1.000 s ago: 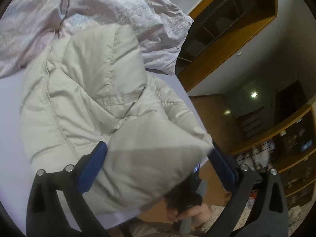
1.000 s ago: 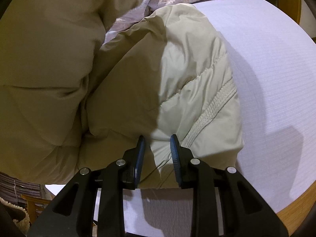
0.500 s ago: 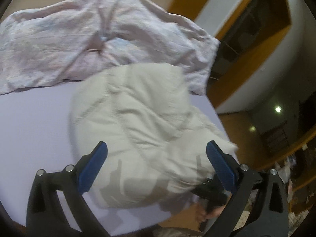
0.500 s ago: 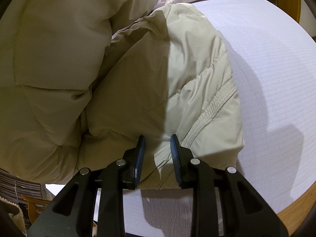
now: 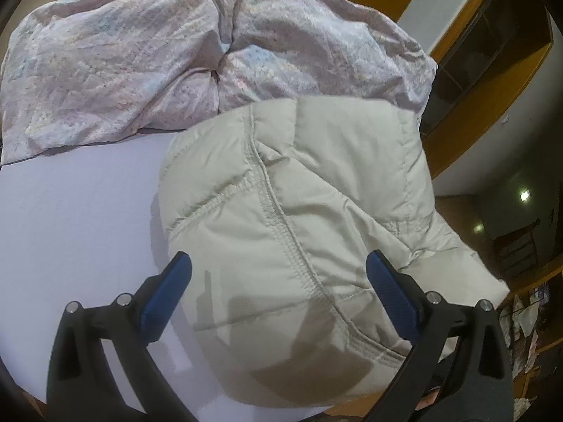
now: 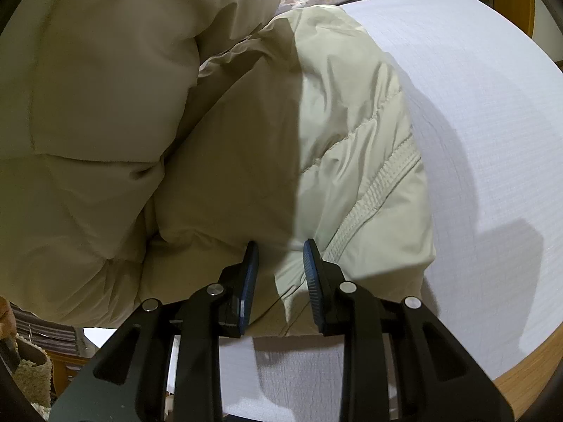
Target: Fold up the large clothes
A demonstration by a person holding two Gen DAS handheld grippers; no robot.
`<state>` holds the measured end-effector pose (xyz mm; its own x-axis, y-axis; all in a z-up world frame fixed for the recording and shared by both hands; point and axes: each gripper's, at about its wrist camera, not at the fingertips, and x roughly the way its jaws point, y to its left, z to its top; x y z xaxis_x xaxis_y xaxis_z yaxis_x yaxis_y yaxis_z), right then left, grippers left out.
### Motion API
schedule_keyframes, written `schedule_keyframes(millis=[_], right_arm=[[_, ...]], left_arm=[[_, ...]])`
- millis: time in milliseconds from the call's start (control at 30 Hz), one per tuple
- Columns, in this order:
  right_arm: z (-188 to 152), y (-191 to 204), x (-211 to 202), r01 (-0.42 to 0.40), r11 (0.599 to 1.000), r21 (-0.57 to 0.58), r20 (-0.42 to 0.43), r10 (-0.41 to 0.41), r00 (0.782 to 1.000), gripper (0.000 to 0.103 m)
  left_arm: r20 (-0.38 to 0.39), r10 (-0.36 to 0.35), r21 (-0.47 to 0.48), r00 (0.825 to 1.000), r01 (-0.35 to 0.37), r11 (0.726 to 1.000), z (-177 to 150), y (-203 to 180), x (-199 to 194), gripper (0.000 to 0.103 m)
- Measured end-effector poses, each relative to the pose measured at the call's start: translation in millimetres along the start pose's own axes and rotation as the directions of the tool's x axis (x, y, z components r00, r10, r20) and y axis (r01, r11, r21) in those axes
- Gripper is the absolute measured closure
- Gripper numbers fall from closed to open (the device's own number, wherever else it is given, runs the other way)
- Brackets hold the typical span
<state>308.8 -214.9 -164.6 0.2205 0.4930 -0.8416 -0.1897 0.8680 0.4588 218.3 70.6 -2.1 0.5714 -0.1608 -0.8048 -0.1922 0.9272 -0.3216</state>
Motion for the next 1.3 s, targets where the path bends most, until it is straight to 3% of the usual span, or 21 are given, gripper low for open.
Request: schedule_keyframes(millis=[167, 433, 567, 700, 800, 933, 1000, 1067, 1167, 1300], right_arm=[[-1.8, -1.4, -0.2, -0.006, 1.000, 0.007, 0.004, 0.006, 1.000, 0.075], [-5.0, -9.5, -13.2, 0.001, 0.999, 0.034, 0.032, -0.002, 0.999, 0.075], [-7.2, -14.1, -26.3, 0.022, 0.999, 0.044, 0.062, -0.025, 0.998, 0.075], [-10.3, -26.3, -48.4, 0.091, 0.992, 0.088, 0.106, -0.100, 0.989, 0.075], [-8.8, -39.5, -71.9, 0.144, 0.980, 0.138, 0.152, -0.165, 0.975, 0.075], [4.0, -43.9, -120.2, 0.202, 0.963, 0.180, 0.263, -0.244, 0.933, 0.075], [14.1, -32.4, -141.7, 0.182, 0.973, 0.145, 0.324, -0.220, 0.920, 0.075], [27.7, -9.5, -154.4, 0.130, 0.989, 0.062, 0.355, -0.144, 0.924, 0.075], [51.4, 46.9, -146.5, 0.028, 0.992, -0.125, 0.306, 0.012, 0.952, 0.078], [69.9, 98.6, -118.1, -0.047, 0.969, -0.241, 0.225, 0.103, 0.969, 0.083]], left_arm=[[-0.079, -0.018, 0.014, 0.997, 0.019, 1.000, -10.0, -6.9, 27.7, 0.009], [-0.108, -0.046, 0.057, 0.993, 0.052, 0.997, -19.0, -24.1, 46.6, 0.009], [-0.132, -0.057, 0.067, 0.990, 0.067, 0.995, -21.5, -34.7, 58.7, 0.009], [-0.155, -0.049, 0.104, 0.987, 0.066, 0.992, -26.0, -52.1, 73.2, 0.008], [-0.170, -0.040, 0.127, 0.985, 0.062, 0.990, -30.0, -63.7, 87.6, 0.005], [-0.175, -0.009, 0.159, 0.985, 0.037, 0.987, -31.6, -73.3, 102.7, 0.003], [-0.178, -0.010, 0.153, 0.984, 0.038, 0.987, -29.9, -73.1, 102.4, 0.003], [-0.179, -0.013, 0.152, 0.984, 0.041, 0.988, -28.3, -72.1, 101.7, 0.003], [-0.172, -0.015, 0.146, 0.985, 0.041, 0.988, -27.5, -70.9, 98.4, 0.003], [-0.144, -0.027, 0.123, 0.989, 0.045, 0.991, -28.1, -65.6, 86.0, 0.003]])
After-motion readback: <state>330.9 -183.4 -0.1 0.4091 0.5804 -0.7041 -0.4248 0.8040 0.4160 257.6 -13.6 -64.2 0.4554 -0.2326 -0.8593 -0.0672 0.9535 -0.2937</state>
